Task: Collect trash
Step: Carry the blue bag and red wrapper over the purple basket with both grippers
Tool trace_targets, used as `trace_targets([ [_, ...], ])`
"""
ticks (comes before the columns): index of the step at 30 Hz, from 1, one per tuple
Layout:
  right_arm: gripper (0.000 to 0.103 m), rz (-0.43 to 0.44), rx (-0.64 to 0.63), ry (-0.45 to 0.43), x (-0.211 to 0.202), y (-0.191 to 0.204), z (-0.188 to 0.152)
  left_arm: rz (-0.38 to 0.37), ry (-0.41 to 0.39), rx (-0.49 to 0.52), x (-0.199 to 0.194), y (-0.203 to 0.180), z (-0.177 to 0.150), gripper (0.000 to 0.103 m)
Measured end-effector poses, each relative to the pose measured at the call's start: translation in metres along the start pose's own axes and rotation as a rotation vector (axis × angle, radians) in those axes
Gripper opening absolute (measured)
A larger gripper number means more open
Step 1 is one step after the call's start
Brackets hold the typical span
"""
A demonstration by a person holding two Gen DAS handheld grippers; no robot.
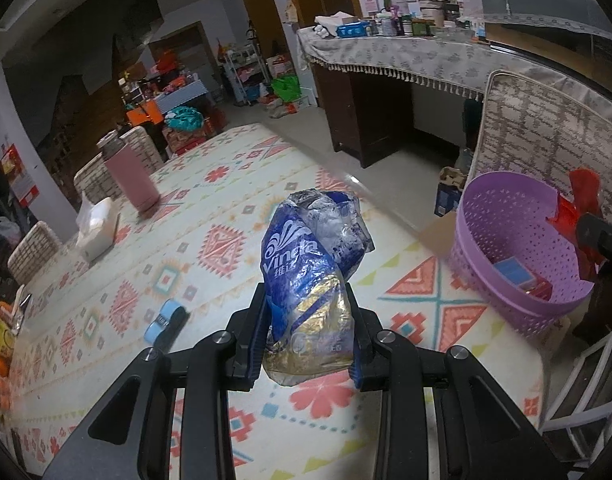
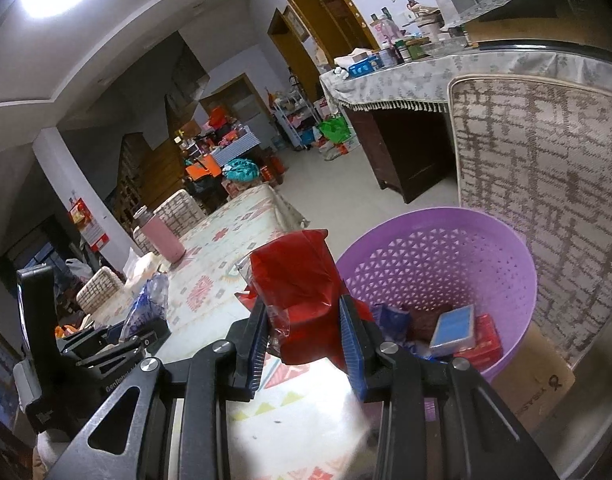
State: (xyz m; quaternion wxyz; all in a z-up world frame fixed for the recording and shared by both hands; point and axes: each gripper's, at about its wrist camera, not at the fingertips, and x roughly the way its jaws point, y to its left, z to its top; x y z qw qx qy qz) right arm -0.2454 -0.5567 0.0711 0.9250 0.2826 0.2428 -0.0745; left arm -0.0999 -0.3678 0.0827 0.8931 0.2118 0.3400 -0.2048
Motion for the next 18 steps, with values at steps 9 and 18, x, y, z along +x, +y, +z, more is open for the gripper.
trace_targets([
  [9,0.038,-0.024,0.016,-0.011,0.001,-0.022,0.015,-0.032,-0.014,0.021,0.008,-0.025,0.023,0.032],
  [18,0.038,-0.045,0.035,-0.021,-0.002,-0.041,0.023,-0.07,-0.017,0.048,0.016,-0.05,0.042,0.032],
])
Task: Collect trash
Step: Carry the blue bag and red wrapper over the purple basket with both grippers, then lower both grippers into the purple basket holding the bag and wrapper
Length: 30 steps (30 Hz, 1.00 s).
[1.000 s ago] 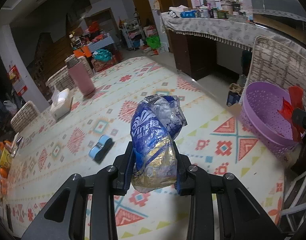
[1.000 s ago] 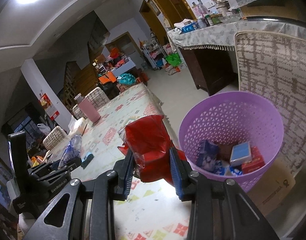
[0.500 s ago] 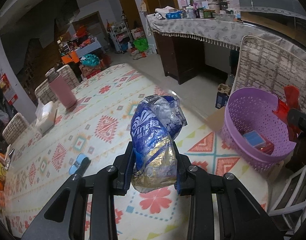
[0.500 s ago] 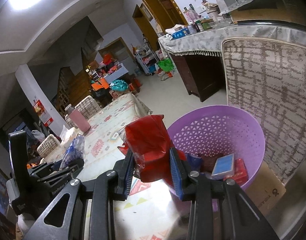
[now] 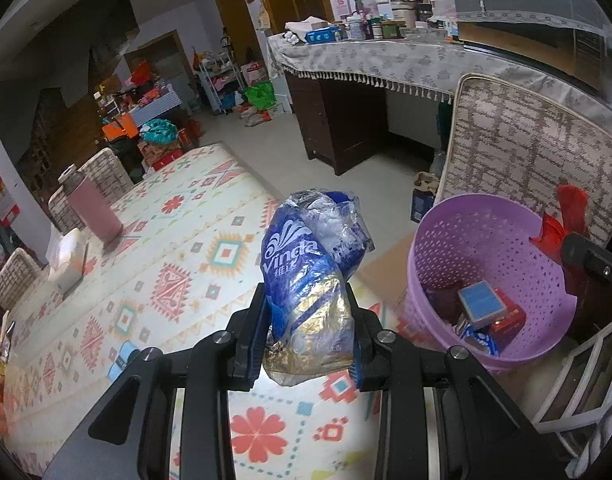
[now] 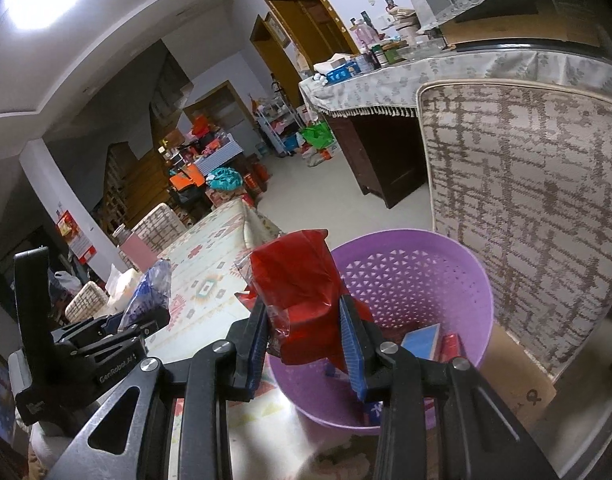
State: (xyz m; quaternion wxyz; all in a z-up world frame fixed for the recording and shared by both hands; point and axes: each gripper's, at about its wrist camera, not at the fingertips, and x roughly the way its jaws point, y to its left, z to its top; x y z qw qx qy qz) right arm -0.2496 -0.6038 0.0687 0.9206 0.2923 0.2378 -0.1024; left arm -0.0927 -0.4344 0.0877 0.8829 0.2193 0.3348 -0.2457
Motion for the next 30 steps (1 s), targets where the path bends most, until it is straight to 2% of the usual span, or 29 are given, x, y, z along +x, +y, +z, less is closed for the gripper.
trace_targets([
  [18,0.038,-0.037,0.038,-0.024,-0.013,-0.025,0.005,-0.074,-0.017,0.052,0.01,-0.044,0.027,0.032],
  [30,0.038,-0.063,0.053,-0.028,-0.01,-0.032,0.009,-0.093,0.0,0.08,0.026,-0.056,0.037,0.032],
])
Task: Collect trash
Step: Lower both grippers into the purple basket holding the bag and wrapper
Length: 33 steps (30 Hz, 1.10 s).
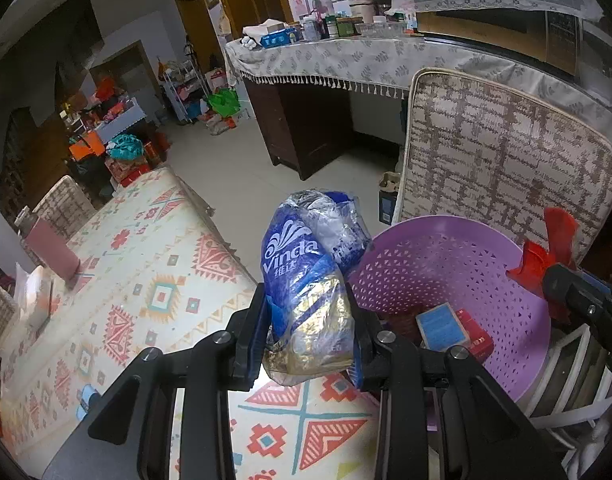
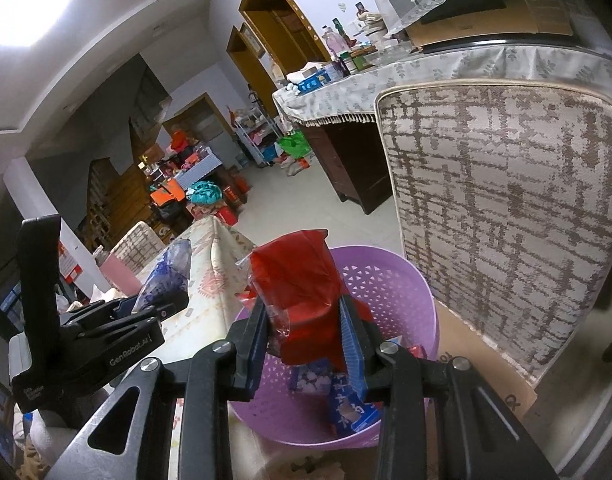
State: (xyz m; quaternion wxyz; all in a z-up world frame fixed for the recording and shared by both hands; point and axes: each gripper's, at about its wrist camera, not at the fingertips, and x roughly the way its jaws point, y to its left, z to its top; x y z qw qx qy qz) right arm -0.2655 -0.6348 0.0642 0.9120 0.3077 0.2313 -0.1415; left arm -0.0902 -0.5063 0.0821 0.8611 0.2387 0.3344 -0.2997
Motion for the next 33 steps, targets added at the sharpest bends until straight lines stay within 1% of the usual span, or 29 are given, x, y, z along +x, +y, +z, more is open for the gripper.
trace_targets([
  [8,0.038,-0.015,0.037,0.028,0.013,-0.014,0.0,-0.032,0.034,-0.009,0.016,-0.004,0.004,0.032],
  [16,0.038,-0.03,0.045,0.044,0.025,-0.019,0.002,-0.073,0.061,-0.022,0.03,-0.008,0.007,0.032],
  [23,0.038,-0.024,0.053,0.044,0.025,-0.022,0.002,-0.091,0.076,-0.035,0.036,-0.012,0.006,0.032],
  [33,0.038,-0.038,0.04,0.063,0.032,-0.02,0.003,-0.107,0.097,-0.03,0.046,-0.017,0.003,0.032],
])
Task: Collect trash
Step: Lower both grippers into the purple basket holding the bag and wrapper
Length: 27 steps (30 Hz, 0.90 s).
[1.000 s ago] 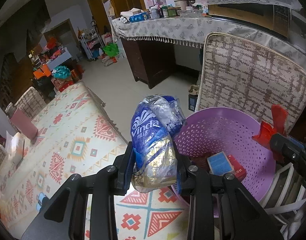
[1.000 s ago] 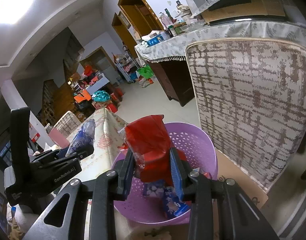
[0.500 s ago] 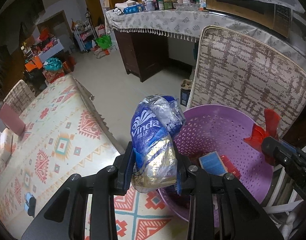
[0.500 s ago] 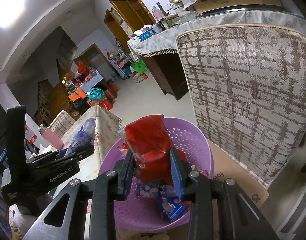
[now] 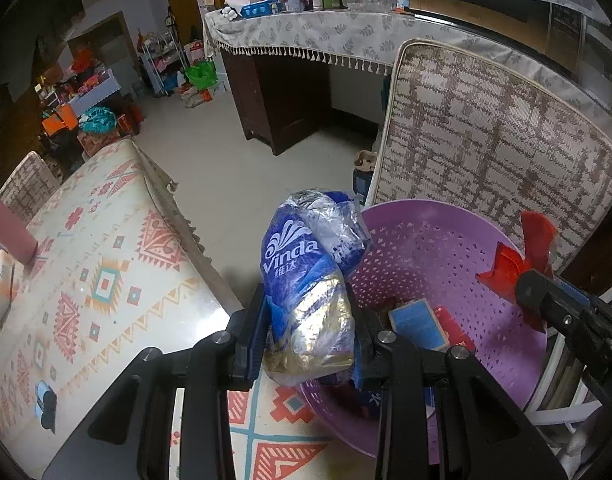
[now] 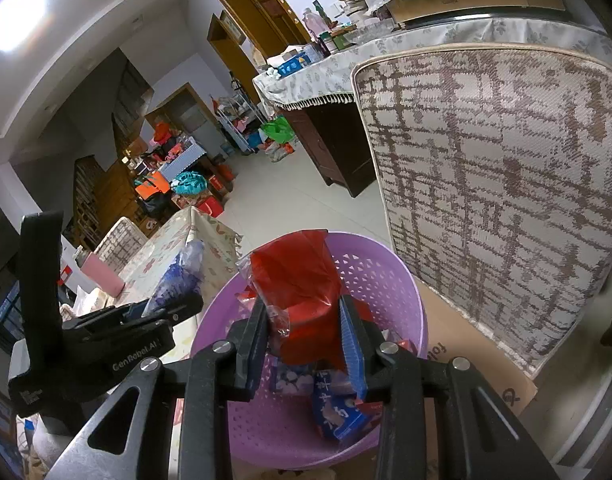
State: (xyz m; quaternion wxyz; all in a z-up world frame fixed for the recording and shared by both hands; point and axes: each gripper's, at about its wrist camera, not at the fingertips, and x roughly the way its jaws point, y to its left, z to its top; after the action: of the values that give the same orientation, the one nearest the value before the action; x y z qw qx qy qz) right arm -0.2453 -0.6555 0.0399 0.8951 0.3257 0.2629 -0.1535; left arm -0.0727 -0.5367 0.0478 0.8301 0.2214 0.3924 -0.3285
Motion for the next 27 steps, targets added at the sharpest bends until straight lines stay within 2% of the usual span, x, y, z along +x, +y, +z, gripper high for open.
trace_targets([
  [13,0.038,-0.021,0.003,0.024,0.013,-0.001,0.0,-0.04,0.029,-0.01,0.013,0.002,-0.006,0.032],
  [27,0.038,-0.028,0.01,0.035,0.021,-0.003,-0.001,-0.062,0.017,-0.033,0.012,0.009,-0.006,0.032],
])
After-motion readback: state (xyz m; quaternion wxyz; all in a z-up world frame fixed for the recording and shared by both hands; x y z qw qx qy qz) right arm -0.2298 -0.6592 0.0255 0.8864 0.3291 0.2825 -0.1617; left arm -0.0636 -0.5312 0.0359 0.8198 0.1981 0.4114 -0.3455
